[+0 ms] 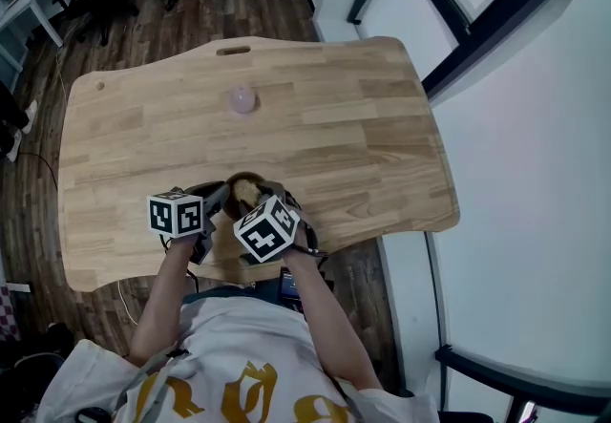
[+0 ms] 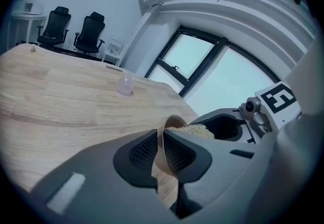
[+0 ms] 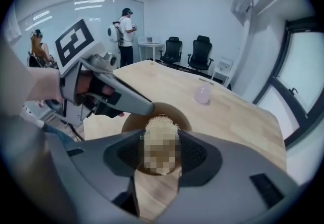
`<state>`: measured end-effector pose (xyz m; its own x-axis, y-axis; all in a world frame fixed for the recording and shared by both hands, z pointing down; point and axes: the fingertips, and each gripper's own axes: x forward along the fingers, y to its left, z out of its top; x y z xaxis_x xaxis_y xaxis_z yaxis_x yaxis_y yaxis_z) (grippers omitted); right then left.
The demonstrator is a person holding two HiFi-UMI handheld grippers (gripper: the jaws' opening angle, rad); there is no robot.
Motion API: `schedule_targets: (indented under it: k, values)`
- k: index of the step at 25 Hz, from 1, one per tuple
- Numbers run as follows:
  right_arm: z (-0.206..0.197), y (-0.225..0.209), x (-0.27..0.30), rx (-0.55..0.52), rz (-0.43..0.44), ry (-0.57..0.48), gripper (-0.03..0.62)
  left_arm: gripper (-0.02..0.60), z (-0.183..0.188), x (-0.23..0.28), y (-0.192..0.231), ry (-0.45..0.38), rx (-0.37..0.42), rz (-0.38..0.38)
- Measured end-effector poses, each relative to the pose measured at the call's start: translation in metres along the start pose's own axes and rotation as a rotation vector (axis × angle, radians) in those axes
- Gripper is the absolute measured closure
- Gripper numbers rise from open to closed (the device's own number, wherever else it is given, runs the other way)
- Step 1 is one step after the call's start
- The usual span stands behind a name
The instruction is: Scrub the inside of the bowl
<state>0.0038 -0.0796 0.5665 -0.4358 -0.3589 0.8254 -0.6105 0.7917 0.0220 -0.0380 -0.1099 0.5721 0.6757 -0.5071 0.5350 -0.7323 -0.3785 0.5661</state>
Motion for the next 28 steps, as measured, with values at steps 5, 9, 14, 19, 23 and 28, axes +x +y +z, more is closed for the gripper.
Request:
schedule_targets:
  k: [5,9,14,19,23,28]
  values:
    - [-0.008,0.016,0.002,0.001,0.118,0.03,0.411,0.553,0.004,-0.004,0.005,-0.007,0.026,0.028]
    - [-0.005,-0.013,-0.001,0.036,-0.039,0.046,0.411,0.552,0.002,0.001,0.001,0.001,0.01,0.007]
    - [0.008,-0.008,-0.001,-0.006,-0.04,-0.051,0.411,0.549,0.006,0.001,-0.003,-0.016,-0.008,-0.006]
    - [0.009,0.015,0.0,0.007,0.12,-0.067,0.411,0.551,0.01,-0.003,0.007,-0.041,-0.015,0.017]
    - [-0.003,0.018,0.001,0.112,0.182,0.02,0.411,0.549,0.006,-0.005,0.01,-0.028,-0.008,0.016]
    - [-0.007,-0.012,0.004,0.066,-0.051,0.053,0.411,0.549,0.002,0.0,0.002,0.003,0.026,0.013]
